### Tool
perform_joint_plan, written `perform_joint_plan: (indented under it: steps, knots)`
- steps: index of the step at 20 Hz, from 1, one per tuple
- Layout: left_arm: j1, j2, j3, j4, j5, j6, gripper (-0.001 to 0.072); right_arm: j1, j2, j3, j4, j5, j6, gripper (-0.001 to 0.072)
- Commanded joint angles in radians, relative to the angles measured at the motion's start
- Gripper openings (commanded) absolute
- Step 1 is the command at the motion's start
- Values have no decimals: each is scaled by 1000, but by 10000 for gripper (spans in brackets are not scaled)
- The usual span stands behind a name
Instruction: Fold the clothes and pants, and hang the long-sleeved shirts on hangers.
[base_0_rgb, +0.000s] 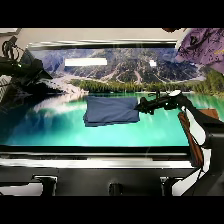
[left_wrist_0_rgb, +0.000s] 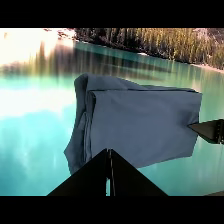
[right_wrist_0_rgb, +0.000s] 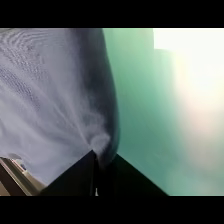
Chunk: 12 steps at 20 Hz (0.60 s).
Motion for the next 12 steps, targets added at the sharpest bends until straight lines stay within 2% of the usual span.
perform_joint_plan:
  steps: [1,5,12]
  knots:
    - [1,-1,0,0,0,-1,16,-25,18,58,-15,6,71,31]
    - [1,-1,0,0,0,-1,17,-124,20,245,-90,50,216,30]
    - [1,-1,0,0,0,-1,17,-346,21,513,-162,96,402,29]
